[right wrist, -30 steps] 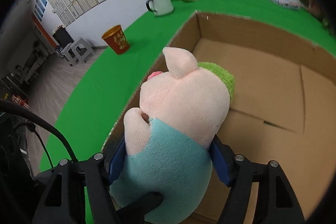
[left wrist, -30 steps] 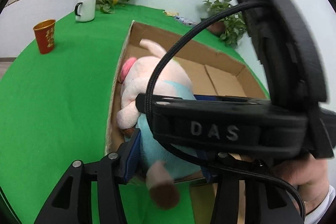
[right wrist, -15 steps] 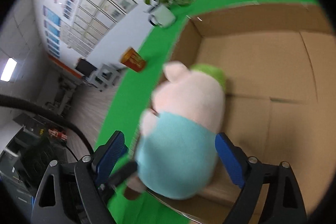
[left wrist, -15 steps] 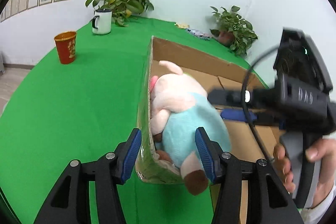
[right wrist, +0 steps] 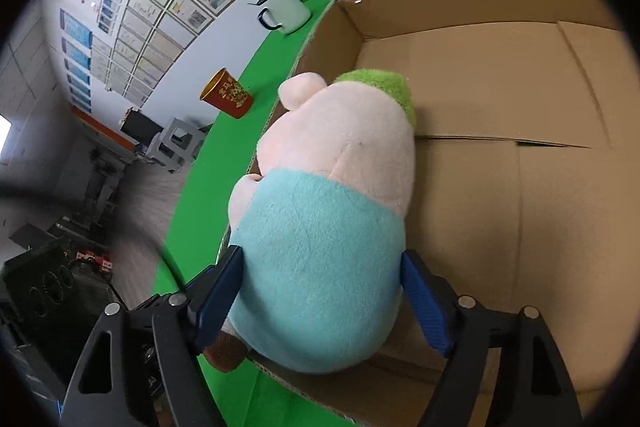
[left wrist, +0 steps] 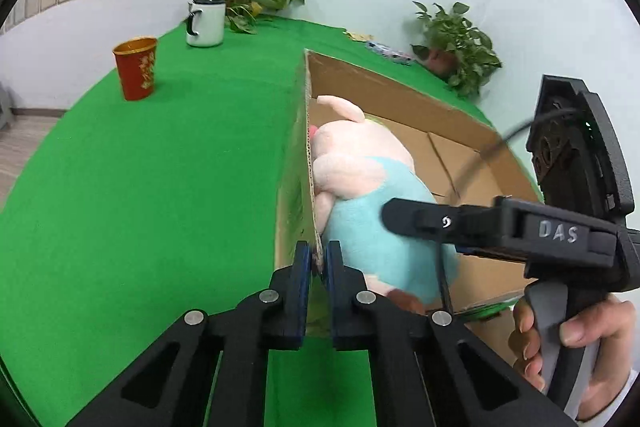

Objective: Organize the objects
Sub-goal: 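Lower the plush into the box corner and open both tools, then move both tools to the long cardboard insert tray on the table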

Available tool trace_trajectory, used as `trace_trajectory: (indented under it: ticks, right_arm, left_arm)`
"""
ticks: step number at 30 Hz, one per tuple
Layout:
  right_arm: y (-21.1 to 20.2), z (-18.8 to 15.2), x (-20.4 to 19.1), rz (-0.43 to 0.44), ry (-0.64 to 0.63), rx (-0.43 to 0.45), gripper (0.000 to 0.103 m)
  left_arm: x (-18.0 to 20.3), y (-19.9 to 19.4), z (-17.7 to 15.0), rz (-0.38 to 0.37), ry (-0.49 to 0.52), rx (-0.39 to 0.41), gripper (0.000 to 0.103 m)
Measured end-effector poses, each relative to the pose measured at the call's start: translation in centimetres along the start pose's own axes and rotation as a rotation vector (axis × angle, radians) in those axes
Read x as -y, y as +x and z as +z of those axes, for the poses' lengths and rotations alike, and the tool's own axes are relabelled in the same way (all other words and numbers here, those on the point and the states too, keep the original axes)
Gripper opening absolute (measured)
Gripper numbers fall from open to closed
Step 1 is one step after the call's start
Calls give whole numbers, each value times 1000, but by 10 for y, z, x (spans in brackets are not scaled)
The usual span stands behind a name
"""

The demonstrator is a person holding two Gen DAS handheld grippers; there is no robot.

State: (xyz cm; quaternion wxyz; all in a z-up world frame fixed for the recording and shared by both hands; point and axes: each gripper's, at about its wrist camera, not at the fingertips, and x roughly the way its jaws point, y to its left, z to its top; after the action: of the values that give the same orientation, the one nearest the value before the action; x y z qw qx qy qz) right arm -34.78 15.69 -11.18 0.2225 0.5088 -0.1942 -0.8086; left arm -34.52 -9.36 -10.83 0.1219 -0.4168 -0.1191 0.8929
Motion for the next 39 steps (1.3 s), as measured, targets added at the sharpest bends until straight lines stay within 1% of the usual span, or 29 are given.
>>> trace_trajectory:
  ticks: [2, 4, 6, 11, 12, 14, 16, 17, 18, 19, 20, 21, 22, 23, 24, 25, 26, 27, 29, 30, 31, 32, 33, 34, 35, 36, 38, 39]
  right_arm:
    - [-17, -6, -3, -57, -14, 44, 79]
    - [-37, -17, -14, -135, -84, 101, 81]
    - [-58, -35, -23, -194, -154, 157, 84]
    - [-97, -82, -33, -344, -235, 297, 84]
    - [-103, -92, -36, -366, -249, 325, 84]
    - [-112, -108, -37, -388, -252, 352, 84]
    - [-120, -120, -37, -392, -249, 385, 84]
    - [-126, -127, -36, -394, -248, 402, 84]
    - [-130, -133, -37, -396, -251, 414, 84]
    - [-132, -137, -38, -398, -258, 424, 84]
    - [-135, -141, -39, -399, -265, 433, 83]
    - [-137, -145, -39, -397, -268, 442, 82]
    - [-140, -149, -37, -393, -263, 446, 81]
    - [-141, -153, -35, -395, -259, 446, 75]
    - [-142, -157, -33, -407, -259, 445, 57]
    - [-143, -160, -31, -419, -262, 440, 45]
    - [-143, -163, -29, -430, -262, 432, 22]
    - [-144, -165, -27, -434, -261, 426, 14]
    - [-146, -172, -25, -443, -271, 425, 14]
    - [-147, -174, -25, -450, -281, 422, 16]
    - [-148, -175, -24, -446, -284, 418, 21]
    - [-149, -177, -23, -437, -286, 417, 41]
    - [-151, -179, -21, -419, -286, 425, 72]
    - [-154, -181, -19, -406, -281, 434, 83]
    - [-156, -183, -16, -394, -272, 443, 85]
    - [-159, -185, -14, -393, -262, 445, 85]
    - [-160, -187, -11, -403, -266, 438, 85]
    - [-160, -188, -9, -404, -270, 430, 85]
  left_arm:
    - [2, -1, -2, 9, 11, 4, 5]
    - [7, -4, -5, 25, 39, 3, 5]
    - [11, -6, -7, 27, 49, -2, 5]
    - [10, -9, -11, 19, 52, 9, 7]
    - [12, -10, -12, 21, 58, 12, 8]
    - [14, -17, -16, 31, 66, 30, 8]
    - [21, -32, -21, 66, 87, 61, 12]
    - [29, -45, -27, 87, 109, 97, 20]
    - [33, -55, -31, 91, 121, 125, 34]
    - [38, -64, -35, 92, 131, 158, 44]
    - [45, -77, -42, 94, 134, 201, 64]
    - [53, -93, -52, 97, 125, 256, 79]
    - [60, -105, -59, 88, 116, 294, 84]
    - [69, -120, -71, 64, 109, 334, 88]
    - [74, -128, -78, 52, 105, 348, 89]
    - [81, -138, -87, 30, 94, 363, 89]
    - [85, -144, -90, 18, 86, 368, 89]
    - [90, -152, -96, 5, 70, 377, 89]
    - [98, -162, -105, 16, 56, 399, 89]
    - [104, -166, -110, 28, 57, 411, 88]
    - [108, -168, -113, 36, 63, 410, 86]
    - [115, -169, -117, 46, 73, 394, 77]
    - [117, -169, -118, 46, 80, 376, 57]
    - [121, -168, -120, 46, 89, 355, 47]
    - [127, -166, -122, 45, 107, 328, 33]
    - [131, -166, -124, 51, 115, 316, 28]
    - [135, -168, -126, 43, 124, 308, 28]
    - [137, -168, -127, 27, 126, 301, 34]
